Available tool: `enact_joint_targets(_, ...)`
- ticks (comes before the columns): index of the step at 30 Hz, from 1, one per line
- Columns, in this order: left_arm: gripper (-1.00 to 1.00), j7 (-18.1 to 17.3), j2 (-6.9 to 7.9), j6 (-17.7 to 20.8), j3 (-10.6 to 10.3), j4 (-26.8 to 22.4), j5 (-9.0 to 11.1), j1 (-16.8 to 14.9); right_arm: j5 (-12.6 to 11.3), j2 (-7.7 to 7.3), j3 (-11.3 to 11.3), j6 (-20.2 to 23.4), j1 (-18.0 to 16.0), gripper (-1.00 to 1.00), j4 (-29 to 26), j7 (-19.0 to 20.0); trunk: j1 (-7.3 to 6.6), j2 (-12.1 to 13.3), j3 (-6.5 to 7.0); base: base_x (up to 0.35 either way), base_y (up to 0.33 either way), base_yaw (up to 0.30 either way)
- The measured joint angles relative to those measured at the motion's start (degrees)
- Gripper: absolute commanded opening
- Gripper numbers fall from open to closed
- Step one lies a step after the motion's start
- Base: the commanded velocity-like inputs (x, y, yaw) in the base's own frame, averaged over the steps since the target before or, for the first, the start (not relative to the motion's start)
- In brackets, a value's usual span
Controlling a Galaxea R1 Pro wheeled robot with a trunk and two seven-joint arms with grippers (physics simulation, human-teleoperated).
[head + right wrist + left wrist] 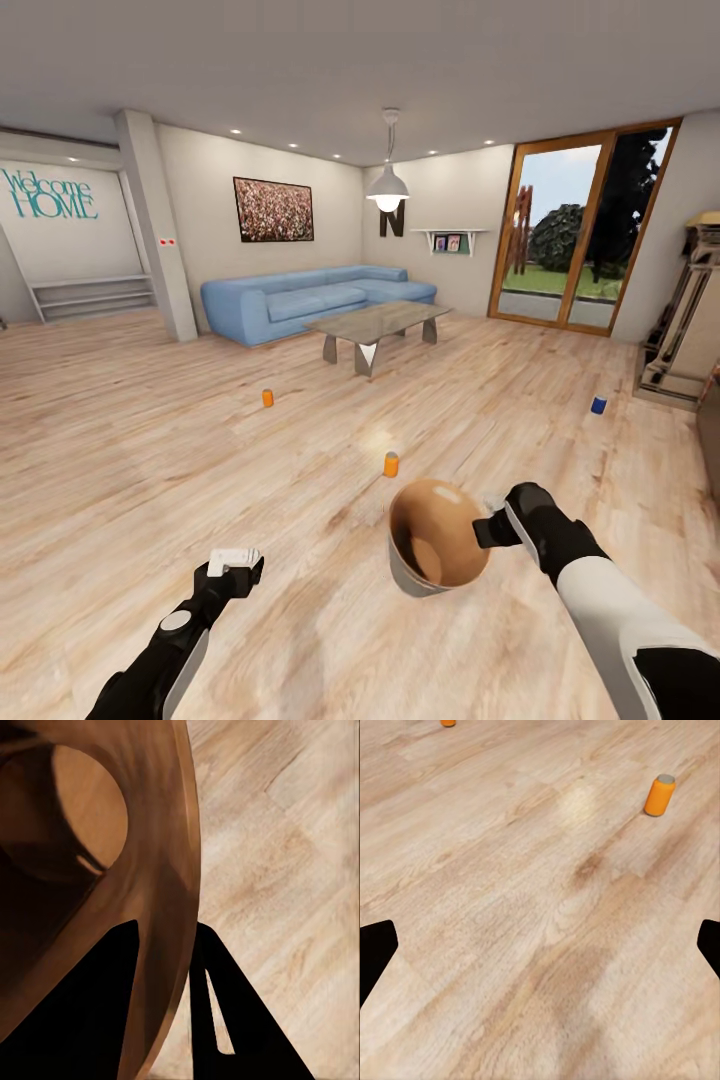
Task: Put the three can of soda from the living room inside the tash can in the kitchen.
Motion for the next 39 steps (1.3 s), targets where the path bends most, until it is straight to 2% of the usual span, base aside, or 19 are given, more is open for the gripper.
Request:
enact_joint_targets(2, 1.00, 0.00, 0.00, -0.02, 0.00, -0.02, 0.02, 0.02, -0.73, -0.76, 0.19, 0.08, -0.01, -1.00, 0.01, -0.33, 0.00, 0.00, 0.00, 0.000, 0.000, 0.000)
enact_joint_targets(3, 1.00, -0.01, 0.00, -0.03, 0.00, -0.10, 0.05, 0.03, -1.84, -1.66, 0.33, 0.20, 0.01, -1.00, 0.21, -0.47, 0.00, 0.00, 0.00, 0.000, 0.000, 0.000)
enact_joint_targets(6, 1.00, 0.00, 0.02, -0.03, 0.00, -0.10, 0.07, 0.05, 1.03, -3.20, 0.58, -0.09, 0.05, -1.00, 0.60, -0.95, 0.00, 0.00, 0.00, 0.000, 0.000, 0.000)
enact_joint_targets(7, 1.00, 0.00, 0.03, -0.05, 0.02, -0.11, 0.07, 0.05, 0.98, -3.72, 0.60, -0.10, 0.05, -1.00, 0.78, -0.99, 0.00, 0.00, 0.00, 0.000, 0.000, 0.000)
enact_joint_targets(10, 1.00, -0.01, 0.06, -0.73, 0.01, -0.06, 0.09, 0.05, -1.77, -5.66, 0.66, 0.20, 0.13, -1.00, 1.70, -0.75, 0.00, 0.00, 0.00, 0.000, 0.000, 0.000)
enact_joint_targets(13, 1.00, -0.06, 0.08, -2.01, 0.01, -0.11, 0.06, 0.13, 1.09, -6.97, 0.97, 0.34, 0.17, -1.00, 2.18, -0.71, 0.00, 0.00, 0.00, 0.000, 0.000, 0.000)
enact_joint_targets(14, 1.00, -0.06, 0.08, -2.25, 0.01, -0.12, 0.07, 0.17, 1.41, -7.22, 1.06, 0.47, 0.17, -1.00, 2.27, -0.62, 0.00, 0.00, 0.00, 0.000, 0.000, 0.000)
enact_joint_targets(15, 1.00, -0.07, 0.08, -2.44, 0.02, -0.11, 0.07, 0.22, 0.72, -7.44, 1.13, 0.71, 0.17, -1.00, 2.36, -0.47, 0.00, 0.00, 0.00, 0.000, 0.000, 0.000)
enact_joint_targets(17, 1.00, -0.07, 0.08, -2.73, 0.04, -0.11, 0.08, 0.31, -1.31, -7.75, 1.20, 1.39, 0.18, -1.00, 2.68, -0.17, 0.00, 0.00, 0.00, 0.000, 0.000, 0.000)
enact_joint_targets(18, 1.00, -0.07, 0.08, -2.84, 0.05, -0.11, 0.08, 0.35, -1.61, -7.85, 1.26, 1.73, 0.18, -1.00, 2.91, -0.11, 0.00, 0.00, 0.00, 0.000, 0.000, 0.000)
enact_joint_targets(22, 1.00, -0.08, 0.09, -3.53, 0.07, -0.12, 0.07, 0.44, 0.38, -8.15, 1.73, 2.53, 0.19, -1.00, 3.55, -0.14, 0.00, 0.00, 0.00, 0.000, 0.000, 0.000)
enact_joint_targets(26, 1.00, -0.13, 0.09, -5.08, 0.07, -0.01, 0.03, 0.53, -1.12, -8.11, 2.01, 3.19, 0.24, -1.00, 4.03, 0.00, 0.00, 0.00, 0.00, 0.008, 0.000, 0.000)
enact_joint_targets(30, 1.00, -0.19, 0.09, -5.64, 0.03, -0.01, -0.02, 0.56, -0.32, -7.91, 2.10, 3.31, 0.25, -1.00, 4.18, -0.20, 0.00, 0.00, 0.00, 0.108, 0.000, 0.000)
enact_joint_targets(35, 1.00, -0.30, 0.09, -5.84, 0.01, 0.02, -0.11, 0.56, -1.03, -7.68, 2.10, 3.50, 0.57, -1.00, 4.25, -0.38, 0.00, 0.00, 0.00, 0.246, 0.000, 0.000)
enact_joint_targets(39, 1.00, -0.40, 0.09, -5.80, 0.00, 0.05, -0.20, 0.51, -0.43, -7.58, 2.14, 3.47, 0.87, -1.00, 4.28, -0.72, 0.00, 0.00, 0.00, 0.305, 0.000, 0.000)
